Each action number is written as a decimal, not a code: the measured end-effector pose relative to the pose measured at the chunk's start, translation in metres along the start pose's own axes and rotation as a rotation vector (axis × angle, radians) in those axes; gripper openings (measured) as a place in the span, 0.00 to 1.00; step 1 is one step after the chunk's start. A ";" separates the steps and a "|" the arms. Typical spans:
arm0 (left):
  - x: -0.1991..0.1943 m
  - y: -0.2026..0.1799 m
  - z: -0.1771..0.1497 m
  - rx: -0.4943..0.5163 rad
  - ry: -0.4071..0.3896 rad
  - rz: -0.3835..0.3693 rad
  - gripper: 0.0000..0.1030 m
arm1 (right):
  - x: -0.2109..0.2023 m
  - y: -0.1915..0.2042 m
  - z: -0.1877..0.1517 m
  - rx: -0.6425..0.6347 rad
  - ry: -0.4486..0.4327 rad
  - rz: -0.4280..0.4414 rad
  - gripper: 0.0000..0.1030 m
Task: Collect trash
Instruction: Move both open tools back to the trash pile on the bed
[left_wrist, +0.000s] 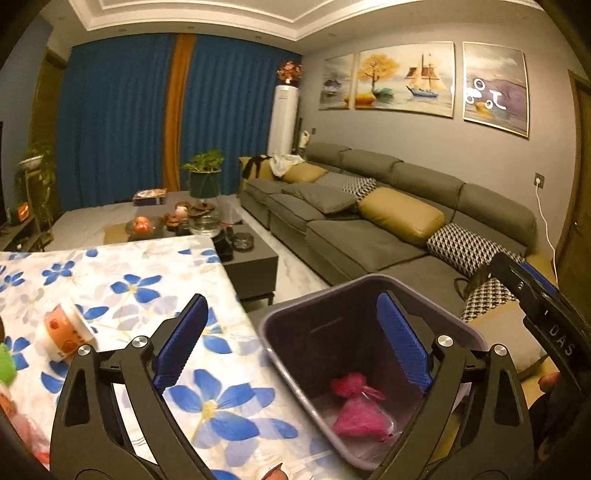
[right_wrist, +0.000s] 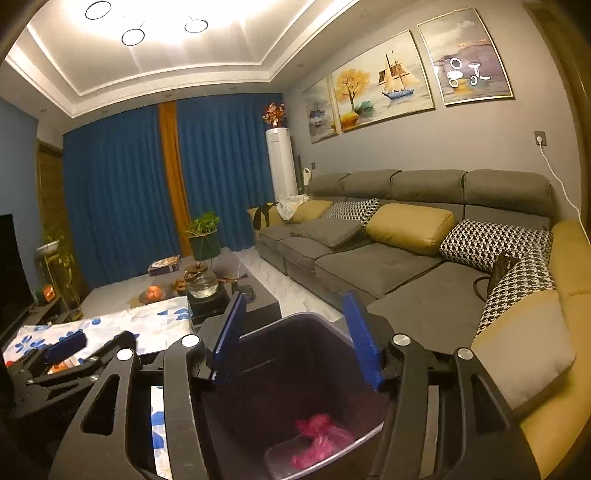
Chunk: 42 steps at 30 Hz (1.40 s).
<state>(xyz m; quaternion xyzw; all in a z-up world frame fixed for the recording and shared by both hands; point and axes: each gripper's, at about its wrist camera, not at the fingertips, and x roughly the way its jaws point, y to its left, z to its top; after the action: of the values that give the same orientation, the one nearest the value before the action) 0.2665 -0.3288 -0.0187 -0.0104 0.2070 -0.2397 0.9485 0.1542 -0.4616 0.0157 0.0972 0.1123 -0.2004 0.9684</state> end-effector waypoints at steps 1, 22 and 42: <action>-0.004 0.002 0.000 -0.004 -0.004 0.010 0.91 | -0.003 0.001 -0.001 -0.003 -0.003 -0.005 0.70; -0.188 0.060 -0.032 -0.034 -0.082 0.273 0.94 | -0.138 0.064 -0.032 -0.070 -0.073 0.110 0.94; -0.378 0.218 -0.137 -0.074 -0.133 0.601 0.94 | -0.216 0.205 -0.115 -0.203 0.016 0.371 0.94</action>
<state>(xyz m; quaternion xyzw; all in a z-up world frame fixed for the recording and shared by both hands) 0.0077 0.0482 -0.0231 0.0011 0.1470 0.0603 0.9873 0.0245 -0.1712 -0.0093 0.0198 0.1200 -0.0057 0.9926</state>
